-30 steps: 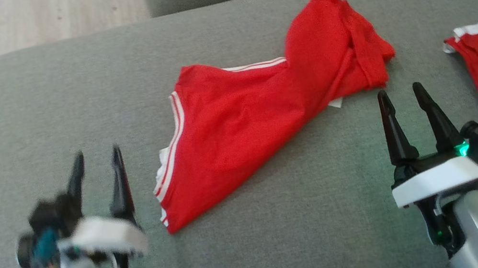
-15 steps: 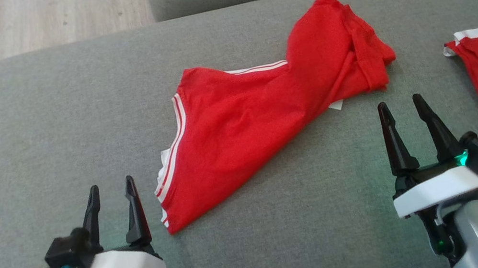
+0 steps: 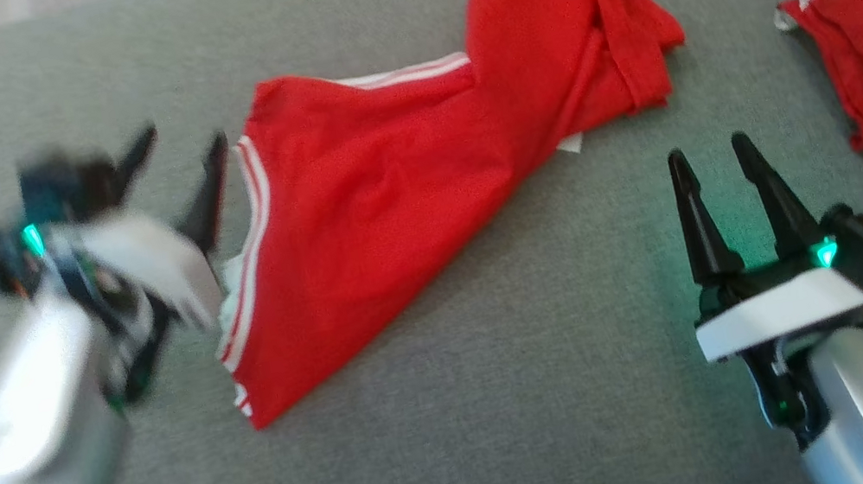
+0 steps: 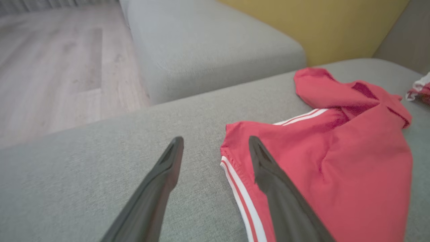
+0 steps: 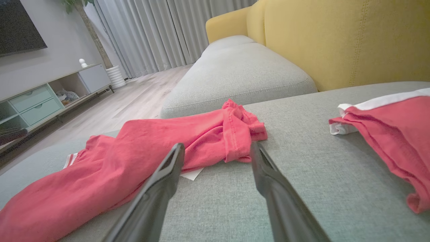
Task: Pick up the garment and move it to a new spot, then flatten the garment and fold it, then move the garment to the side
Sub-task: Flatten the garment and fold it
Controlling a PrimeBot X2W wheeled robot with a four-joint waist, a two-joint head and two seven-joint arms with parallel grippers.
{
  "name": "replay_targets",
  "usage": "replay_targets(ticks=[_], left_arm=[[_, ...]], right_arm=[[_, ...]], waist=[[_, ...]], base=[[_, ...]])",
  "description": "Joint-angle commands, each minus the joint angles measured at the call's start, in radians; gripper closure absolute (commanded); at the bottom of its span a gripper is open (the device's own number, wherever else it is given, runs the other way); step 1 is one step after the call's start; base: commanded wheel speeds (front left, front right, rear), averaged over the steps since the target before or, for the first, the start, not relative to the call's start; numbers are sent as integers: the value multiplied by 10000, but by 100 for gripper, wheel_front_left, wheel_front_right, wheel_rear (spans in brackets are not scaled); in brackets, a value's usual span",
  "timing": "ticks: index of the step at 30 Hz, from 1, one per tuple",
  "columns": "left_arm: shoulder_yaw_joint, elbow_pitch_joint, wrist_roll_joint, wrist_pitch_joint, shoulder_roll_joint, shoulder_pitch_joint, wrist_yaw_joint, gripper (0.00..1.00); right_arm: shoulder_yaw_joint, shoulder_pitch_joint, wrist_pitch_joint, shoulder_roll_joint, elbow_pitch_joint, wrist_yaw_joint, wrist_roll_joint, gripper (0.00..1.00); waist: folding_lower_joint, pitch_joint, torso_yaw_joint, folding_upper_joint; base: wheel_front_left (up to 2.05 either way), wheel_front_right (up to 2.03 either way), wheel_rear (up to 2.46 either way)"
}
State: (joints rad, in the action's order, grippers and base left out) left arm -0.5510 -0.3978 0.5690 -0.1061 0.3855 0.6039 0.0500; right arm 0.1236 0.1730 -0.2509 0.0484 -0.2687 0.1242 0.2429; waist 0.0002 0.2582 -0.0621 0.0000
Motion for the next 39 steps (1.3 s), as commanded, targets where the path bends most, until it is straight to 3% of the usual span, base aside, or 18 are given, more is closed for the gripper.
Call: replay_targets(ticks=[1, 5, 12, 17, 27, 28, 29, 30, 34, 39], left_arm=[[264, -32, 261, -880, 502, 1181, 329, 0], [-166, -671, 844, -2758, 832, 2802, 731, 0], [-1723, -817, 2216, -5029, 1444, 4395, 803, 0], [-2599, -678, 3135, -5628, 2100, 4913, 805, 0], [-3758, -756, 4278, -6019, 2666, 5397, 806, 0], [-3828, -780, 4452, -6103, 2677, 5394, 806, 17], [-3896, -796, 4614, -6190, 2688, 5388, 806, 72], [-3969, -785, 4734, -6240, 2710, 5392, 806, 100], [-4059, -806, 4735, -5504, 2853, 5504, 806, 100], [-3753, -1341, 3682, -2683, 2798, 6210, 782, 100]], right_arm=[[309, 418, -109, 18, 375, 65, 134, 0], [535, 679, -109, 18, 379, 65, 310, 0], [776, 947, -109, 18, 326, 65, 607, 0], [869, 1044, -109, 18, 312, 65, 798, 0], [1024, 1034, -109, 18, 301, 65, 931, 0], [1017, 1030, -109, 18, 299, 65, 935, 0], [1004, 1024, -109, 18, 294, 65, 936, 0], [994, 1018, -109, 18, 288, 65, 932, 0], [1042, 1021, -109, 18, 219, 65, 884, 0], [1186, 1080, -109, 18, 164, 65, 919, 0]], waist=[[-2, 560, -424, 0], [-2, 1032, -838, 0], [-2, 1564, -1469, 0], [-2, 1775, -1797, 0], [-2, 1891, -2077, 0], [-2, 1885, -2076, 0], [-2, 1874, -2070, 0], [-2, 1861, -2059, 0], [-2, 1726, -2023, 0], [-2, 1428, -2047, 0]], base=[[0, 0, 0], [0, 0, 0], [0, 0, 0], [0, 0, 0], [0, 0, 0], [0, 0, 0], [0, 0, 0], [0, 0, 0], [0, 0, 0], [0, 0, 0]])
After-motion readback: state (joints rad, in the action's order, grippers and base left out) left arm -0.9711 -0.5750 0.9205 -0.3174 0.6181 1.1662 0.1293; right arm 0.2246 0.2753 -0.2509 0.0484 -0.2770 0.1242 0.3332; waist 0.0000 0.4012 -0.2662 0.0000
